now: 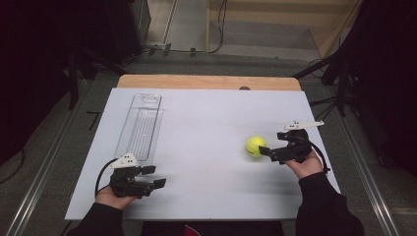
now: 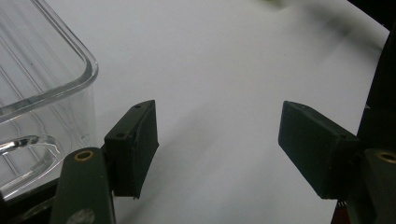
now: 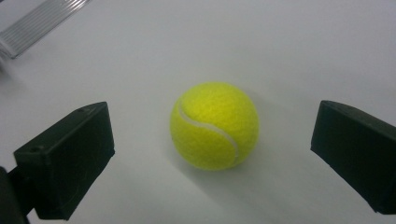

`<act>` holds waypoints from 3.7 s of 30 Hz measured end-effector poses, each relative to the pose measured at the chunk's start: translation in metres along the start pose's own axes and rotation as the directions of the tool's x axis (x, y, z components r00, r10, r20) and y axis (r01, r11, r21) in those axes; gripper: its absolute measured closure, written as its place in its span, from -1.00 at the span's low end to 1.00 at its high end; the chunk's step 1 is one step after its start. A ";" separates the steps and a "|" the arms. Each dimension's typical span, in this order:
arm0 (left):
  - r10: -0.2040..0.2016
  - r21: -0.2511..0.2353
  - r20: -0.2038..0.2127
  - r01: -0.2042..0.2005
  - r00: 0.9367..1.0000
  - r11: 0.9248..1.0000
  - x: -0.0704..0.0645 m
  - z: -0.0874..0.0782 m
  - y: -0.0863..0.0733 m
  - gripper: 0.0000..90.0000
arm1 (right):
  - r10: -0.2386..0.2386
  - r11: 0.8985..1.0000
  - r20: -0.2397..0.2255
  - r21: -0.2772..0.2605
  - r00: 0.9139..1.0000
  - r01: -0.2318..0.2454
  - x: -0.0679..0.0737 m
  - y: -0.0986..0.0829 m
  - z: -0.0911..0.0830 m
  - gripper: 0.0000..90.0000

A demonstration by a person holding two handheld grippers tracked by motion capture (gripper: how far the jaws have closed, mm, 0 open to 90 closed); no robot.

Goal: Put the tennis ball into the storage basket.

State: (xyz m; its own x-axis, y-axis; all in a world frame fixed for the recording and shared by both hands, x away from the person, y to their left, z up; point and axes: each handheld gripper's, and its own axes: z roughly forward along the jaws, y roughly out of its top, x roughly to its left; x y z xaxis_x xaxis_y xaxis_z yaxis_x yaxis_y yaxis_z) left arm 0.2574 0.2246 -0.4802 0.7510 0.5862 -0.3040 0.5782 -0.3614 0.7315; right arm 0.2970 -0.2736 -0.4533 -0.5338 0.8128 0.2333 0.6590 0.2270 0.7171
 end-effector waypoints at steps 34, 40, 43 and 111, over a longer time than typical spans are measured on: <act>-0.003 -0.004 0.004 0.003 1.000 1.000 0.001 0.000 0.000 -0.35 | -0.036 0.999 0.003 0.040 0.999 0.036 0.000 0.031 0.035 -1.00; -0.003 -0.004 0.006 0.003 1.000 1.000 0.001 0.000 0.000 -0.35 | -0.026 0.999 0.020 0.040 0.999 0.025 -0.001 0.030 0.037 -1.00; -0.004 -0.006 0.006 0.004 1.000 1.000 0.001 0.000 0.000 -0.35 | -0.028 0.999 0.023 0.034 0.999 0.027 -0.002 0.030 0.036 -1.00; -0.001 -0.012 0.005 0.001 1.000 1.000 0.000 -0.002 0.000 -0.35 | -0.046 0.991 0.040 0.128 0.998 0.040 0.001 -0.004 0.059 -0.48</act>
State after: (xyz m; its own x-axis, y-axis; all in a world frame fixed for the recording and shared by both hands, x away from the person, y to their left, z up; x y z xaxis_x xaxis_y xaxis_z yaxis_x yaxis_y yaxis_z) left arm 0.2570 0.2265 -0.4789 0.7518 0.5830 -0.3079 0.5752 -0.3517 0.7385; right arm 0.3254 -0.2418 -0.4946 -0.5415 0.8226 0.1735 0.6995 0.3265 0.6357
